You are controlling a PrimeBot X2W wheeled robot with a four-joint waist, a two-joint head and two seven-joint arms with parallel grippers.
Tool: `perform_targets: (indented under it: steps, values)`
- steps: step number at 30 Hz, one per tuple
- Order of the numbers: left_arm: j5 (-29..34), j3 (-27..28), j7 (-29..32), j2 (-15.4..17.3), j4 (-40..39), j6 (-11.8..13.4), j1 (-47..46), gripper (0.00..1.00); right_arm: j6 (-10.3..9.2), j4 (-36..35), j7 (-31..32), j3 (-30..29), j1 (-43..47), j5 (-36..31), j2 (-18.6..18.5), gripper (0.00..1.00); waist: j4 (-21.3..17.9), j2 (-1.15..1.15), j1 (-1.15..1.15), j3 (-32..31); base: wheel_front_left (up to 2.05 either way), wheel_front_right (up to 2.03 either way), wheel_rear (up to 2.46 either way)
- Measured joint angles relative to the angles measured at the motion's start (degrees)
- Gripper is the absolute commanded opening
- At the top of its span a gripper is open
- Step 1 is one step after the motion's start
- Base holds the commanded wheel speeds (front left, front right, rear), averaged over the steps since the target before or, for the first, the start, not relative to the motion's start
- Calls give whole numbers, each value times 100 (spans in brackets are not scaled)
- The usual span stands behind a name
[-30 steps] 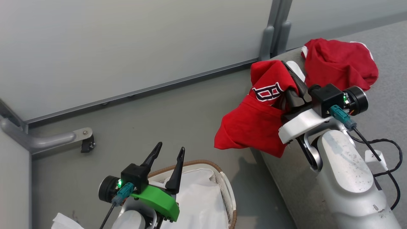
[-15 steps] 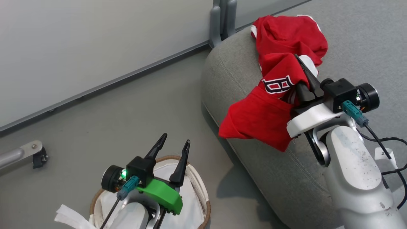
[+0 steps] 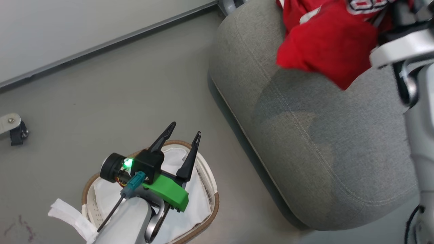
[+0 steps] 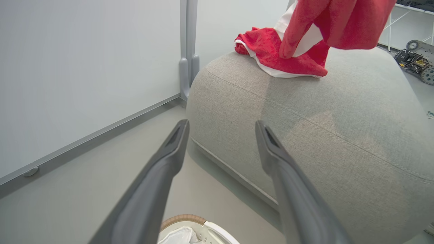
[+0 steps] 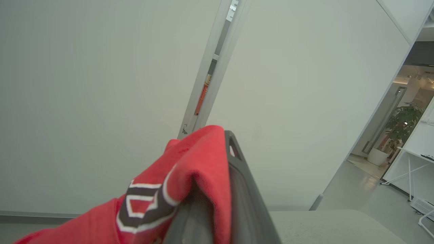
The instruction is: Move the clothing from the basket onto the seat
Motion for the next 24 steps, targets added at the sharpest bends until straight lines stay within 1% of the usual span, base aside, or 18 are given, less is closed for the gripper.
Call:
perform_targets:
  steps: [5,8,13,15,18,20,24]
  values:
    - [108,20,0,190,-79,0,-218,100,0,310,0,-416,-862,-70,-710,0,242,0,0,403,0,0,0]
    - [167,44,0,278,-198,-1,-275,100,0,516,-1,-589,-1313,-82,-1059,0,390,0,0,660,0,0,0]
    - [238,27,0,416,-404,-1,-315,100,0,747,-1,-873,-1750,-157,-1414,0,603,0,0,1096,0,0,0]
    - [271,27,0,457,-482,-1,-344,100,0,838,-1,-975,-1800,-201,-1458,0,680,0,0,1281,0,0,0]
    - [326,-15,0,466,-572,-1,-409,100,0,938,-1,-1103,-1745,-271,-1421,0,769,0,1,1524,0,0,0]
    - [341,-59,0,465,-624,-1,-477,100,0,1025,-1,-1204,-1571,-276,-1339,0,816,0,1,1666,0,0,0]
    - [350,-163,0,447,-675,-1,-592,100,0,1363,-1,-1340,-1060,-294,-1036,0,880,0,1,1906,0,0,0]
